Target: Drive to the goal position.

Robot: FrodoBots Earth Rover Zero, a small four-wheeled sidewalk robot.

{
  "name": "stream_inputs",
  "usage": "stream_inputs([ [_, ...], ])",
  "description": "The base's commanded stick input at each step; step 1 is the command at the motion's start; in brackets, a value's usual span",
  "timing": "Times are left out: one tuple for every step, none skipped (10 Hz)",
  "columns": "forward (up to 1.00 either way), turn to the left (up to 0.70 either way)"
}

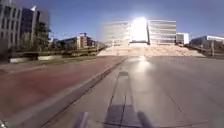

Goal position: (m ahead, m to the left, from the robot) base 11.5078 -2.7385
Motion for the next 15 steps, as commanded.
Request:
stream_inputs([
  [0.70, -0.11],
  [0.70, -0.13],
  [0.70, -0.13],
  [0.70, -0.13],
  [0.70, -0.13],
  [0.70, -0.13],
  [0.70, -0.13],
  [0.70, -0.13],
  [0.70, -0.13],
  [0.70, -0.13],
  [0.70, -0.13],
  [0.70, -0.13],
  [0.70, -0.13],
  [0.70, -0.13],
  [0.70, -0.09],
])
